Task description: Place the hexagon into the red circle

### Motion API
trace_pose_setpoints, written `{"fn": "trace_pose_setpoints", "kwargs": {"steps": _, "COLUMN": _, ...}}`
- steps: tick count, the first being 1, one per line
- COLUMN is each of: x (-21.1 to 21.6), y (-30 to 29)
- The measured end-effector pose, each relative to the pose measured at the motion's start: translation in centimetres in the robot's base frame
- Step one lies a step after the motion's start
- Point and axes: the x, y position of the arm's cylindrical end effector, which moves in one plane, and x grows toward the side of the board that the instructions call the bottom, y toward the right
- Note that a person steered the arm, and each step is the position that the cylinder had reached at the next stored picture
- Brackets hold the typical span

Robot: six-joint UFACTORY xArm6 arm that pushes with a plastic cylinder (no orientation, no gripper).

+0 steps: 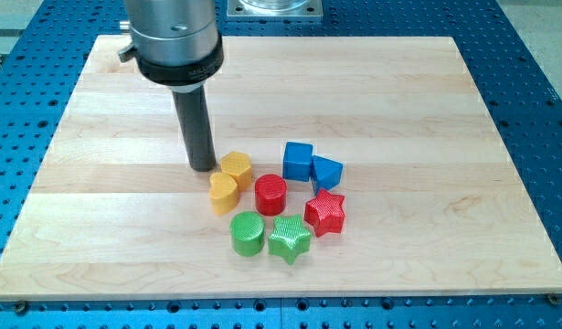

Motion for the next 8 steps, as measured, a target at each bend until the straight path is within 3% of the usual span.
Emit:
{"fn": "trace_pose_setpoints", "kwargs": {"steps": 2, "x": 2.4, "y": 0.4}}
{"fn": "trace_pose_setpoints", "kwargs": {"steps": 4, "x": 2.4, "y": 5.0}}
{"fn": "trace_pose_setpoints", "kwargs": {"steps": 6, "x": 2.4, "y": 4.9}}
{"fn": "trace_pose_setpoints", "kwargs": {"steps": 7, "x": 1.6, "y": 3.1}}
{"fn": "trace_pose_setpoints", "kwargs": {"steps": 8, "x": -2.3, "y": 3.4}}
